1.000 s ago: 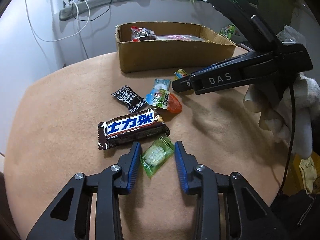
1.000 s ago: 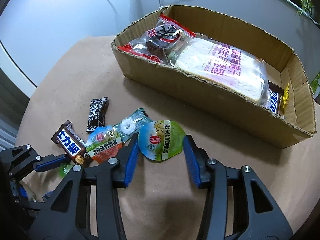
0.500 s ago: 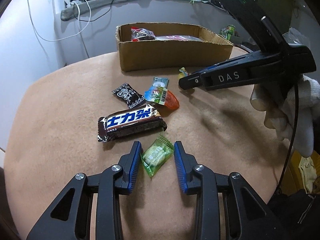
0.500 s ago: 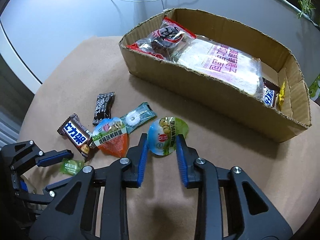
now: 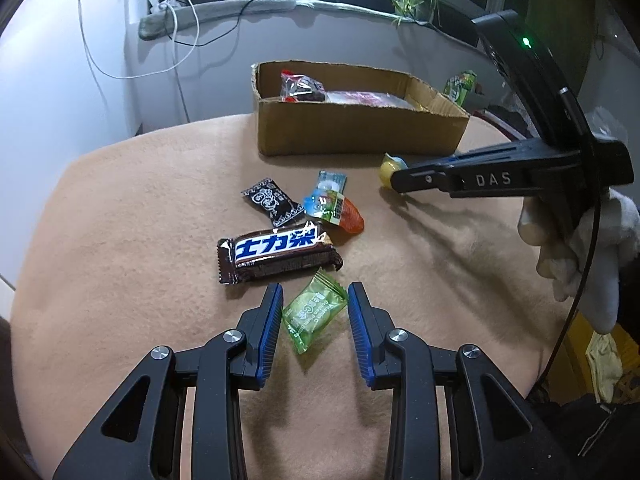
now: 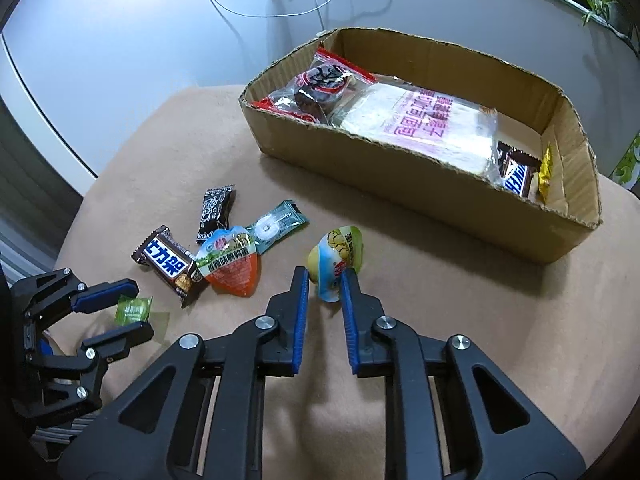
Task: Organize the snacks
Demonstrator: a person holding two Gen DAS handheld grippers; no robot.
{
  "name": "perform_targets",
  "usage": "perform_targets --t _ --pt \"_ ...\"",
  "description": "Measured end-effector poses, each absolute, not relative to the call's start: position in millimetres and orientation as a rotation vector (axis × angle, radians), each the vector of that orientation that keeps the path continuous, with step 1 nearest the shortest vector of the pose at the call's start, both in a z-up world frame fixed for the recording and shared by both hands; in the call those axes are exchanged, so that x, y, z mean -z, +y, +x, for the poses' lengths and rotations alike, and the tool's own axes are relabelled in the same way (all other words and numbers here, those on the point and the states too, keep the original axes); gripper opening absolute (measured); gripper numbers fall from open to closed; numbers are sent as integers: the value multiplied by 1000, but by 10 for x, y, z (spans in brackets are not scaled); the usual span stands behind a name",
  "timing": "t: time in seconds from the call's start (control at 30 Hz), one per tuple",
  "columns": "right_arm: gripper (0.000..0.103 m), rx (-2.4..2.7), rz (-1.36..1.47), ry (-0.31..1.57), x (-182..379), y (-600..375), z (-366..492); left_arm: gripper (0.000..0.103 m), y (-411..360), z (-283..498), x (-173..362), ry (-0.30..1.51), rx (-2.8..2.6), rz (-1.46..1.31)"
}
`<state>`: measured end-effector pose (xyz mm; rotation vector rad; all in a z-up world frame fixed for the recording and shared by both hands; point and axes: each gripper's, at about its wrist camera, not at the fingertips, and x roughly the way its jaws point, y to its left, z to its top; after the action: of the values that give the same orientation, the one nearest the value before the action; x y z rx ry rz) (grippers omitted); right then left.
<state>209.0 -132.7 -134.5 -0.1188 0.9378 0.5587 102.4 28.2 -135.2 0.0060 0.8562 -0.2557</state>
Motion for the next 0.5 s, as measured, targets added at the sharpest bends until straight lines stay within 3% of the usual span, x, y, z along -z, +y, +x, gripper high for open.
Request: perform_targets --t 0.27,0.3,0.5 --pt "12 -572 -52 906 1223 -1498 2106 32 296 1023 1339 851 247 -11" --pt "1 -573 -47 900 1198 -1523 2092 32 303 1025 1333 849 245 -15" --pt "1 -570 -46 898 1164 -1557 2132 32 327 1036 1285 837 241 -25"
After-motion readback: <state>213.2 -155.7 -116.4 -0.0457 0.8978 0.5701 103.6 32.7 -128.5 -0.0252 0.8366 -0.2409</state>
